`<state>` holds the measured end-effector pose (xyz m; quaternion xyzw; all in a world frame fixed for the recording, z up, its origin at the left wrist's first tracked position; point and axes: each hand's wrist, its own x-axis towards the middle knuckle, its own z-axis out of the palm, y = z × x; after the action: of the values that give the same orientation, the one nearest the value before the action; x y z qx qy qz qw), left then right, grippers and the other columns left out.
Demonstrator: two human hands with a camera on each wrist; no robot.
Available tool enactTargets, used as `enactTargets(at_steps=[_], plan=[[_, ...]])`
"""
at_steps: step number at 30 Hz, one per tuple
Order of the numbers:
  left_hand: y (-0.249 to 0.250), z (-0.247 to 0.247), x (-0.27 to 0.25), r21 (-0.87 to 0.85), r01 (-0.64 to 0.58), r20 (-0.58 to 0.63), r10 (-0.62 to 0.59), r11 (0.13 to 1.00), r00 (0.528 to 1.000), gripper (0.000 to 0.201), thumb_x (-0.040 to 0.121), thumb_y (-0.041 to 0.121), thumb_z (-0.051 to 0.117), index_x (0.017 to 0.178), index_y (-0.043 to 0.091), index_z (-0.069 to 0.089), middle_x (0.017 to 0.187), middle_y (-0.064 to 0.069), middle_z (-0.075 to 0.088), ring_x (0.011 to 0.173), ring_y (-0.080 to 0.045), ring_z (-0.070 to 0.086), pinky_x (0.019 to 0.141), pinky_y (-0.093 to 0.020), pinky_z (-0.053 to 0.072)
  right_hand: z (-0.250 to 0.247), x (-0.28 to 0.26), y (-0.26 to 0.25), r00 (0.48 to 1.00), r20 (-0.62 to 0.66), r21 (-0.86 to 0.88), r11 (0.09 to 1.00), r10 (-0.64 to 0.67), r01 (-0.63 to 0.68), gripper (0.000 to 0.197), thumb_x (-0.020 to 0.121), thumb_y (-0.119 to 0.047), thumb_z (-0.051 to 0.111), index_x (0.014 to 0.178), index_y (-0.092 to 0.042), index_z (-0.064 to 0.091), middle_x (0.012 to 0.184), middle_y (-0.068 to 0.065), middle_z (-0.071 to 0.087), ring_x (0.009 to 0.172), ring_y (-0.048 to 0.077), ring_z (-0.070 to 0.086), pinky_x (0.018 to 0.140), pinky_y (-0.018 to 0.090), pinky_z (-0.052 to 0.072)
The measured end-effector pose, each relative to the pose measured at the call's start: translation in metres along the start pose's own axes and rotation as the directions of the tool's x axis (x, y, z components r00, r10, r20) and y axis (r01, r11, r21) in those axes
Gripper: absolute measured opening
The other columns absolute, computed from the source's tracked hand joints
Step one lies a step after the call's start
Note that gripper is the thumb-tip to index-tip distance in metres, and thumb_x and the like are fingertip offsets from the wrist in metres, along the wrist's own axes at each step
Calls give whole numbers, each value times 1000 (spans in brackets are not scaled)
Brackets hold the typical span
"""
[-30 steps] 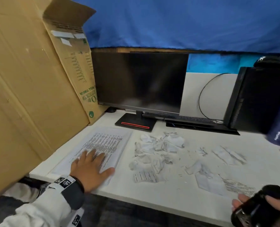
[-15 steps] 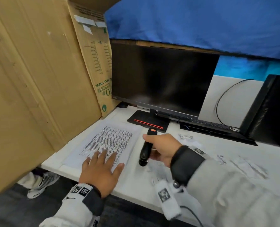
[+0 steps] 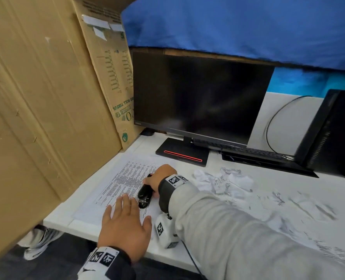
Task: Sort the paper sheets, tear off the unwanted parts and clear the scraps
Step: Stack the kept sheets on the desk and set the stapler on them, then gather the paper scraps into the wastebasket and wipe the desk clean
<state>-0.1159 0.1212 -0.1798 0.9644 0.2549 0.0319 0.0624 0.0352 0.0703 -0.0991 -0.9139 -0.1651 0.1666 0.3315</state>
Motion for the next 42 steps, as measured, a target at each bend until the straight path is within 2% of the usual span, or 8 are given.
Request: enactTargets(at_steps=[6,11,17,23,26,32,36,42], plan=[[0,-1,-1,-35,0,-34,-1,999,999,80,92,60,11,159,17,4,167,-2,-4,154,-16,-7,125,-41,-1,-24,-31,8,997,-45,57,996,-64,66,44,82,-56,64,71,-14,57,68,5,60,71,27,62,53,29,46],[-3,4,-2,-81,-45,-104,36,996,994,81,92,62,13,159,20,-5,167,0,-3,154,-17,-4,125,-42,3,-110,-112,81,988,-100,292,946,-116,141,39,87,-44,69,95,-6,68,91,11,75,84,24,75,72,34,64],[-1,-1,-14,-156,-53,-221,17,986,975,96,88,70,34,158,16,-4,166,-9,5,153,-28,0,122,-50,14,-234,-181,234,964,-264,-105,994,-27,-1,14,84,-44,71,91,-32,67,85,-7,71,78,9,67,70,27,51],[39,-19,-44,-82,-318,-403,260,945,877,67,83,58,42,138,23,54,146,-13,38,130,-41,38,101,-60,34,-278,-198,358,945,-300,-260,942,129,-211,9,80,-31,73,85,-29,66,85,-8,69,86,14,66,72,23,44],[83,-31,-48,14,-459,-281,444,888,851,59,86,55,45,139,31,53,149,-5,41,130,-33,41,101,-53,40,-266,-195,372,953,-279,-200,964,116,-176,18,80,-44,74,85,-28,66,88,-8,68,84,13,65,74,23,47],[146,-41,-11,-26,-397,301,386,917,872,80,84,55,58,152,47,17,162,4,22,144,-23,34,115,-40,35,-253,-191,349,971,-92,-360,902,219,-238,54,73,-65,72,99,-20,57,101,-5,63,87,11,57,68,22,42],[157,-41,2,84,-454,359,398,887,844,42,84,52,59,126,50,57,137,9,55,120,-17,57,103,-35,47,-253,-189,348,970,-59,-478,846,237,-236,33,80,-43,70,98,-21,54,102,-4,60,91,15,55,61,19,38],[165,-39,-3,1,-432,249,418,902,874,38,90,20,60,124,36,58,122,5,56,109,-16,59,93,-22,45,-257,-194,350,974,-166,-422,882,154,-211,14,88,-22,53,75,-20,48,92,1,60,88,21,57,70,26,43]])
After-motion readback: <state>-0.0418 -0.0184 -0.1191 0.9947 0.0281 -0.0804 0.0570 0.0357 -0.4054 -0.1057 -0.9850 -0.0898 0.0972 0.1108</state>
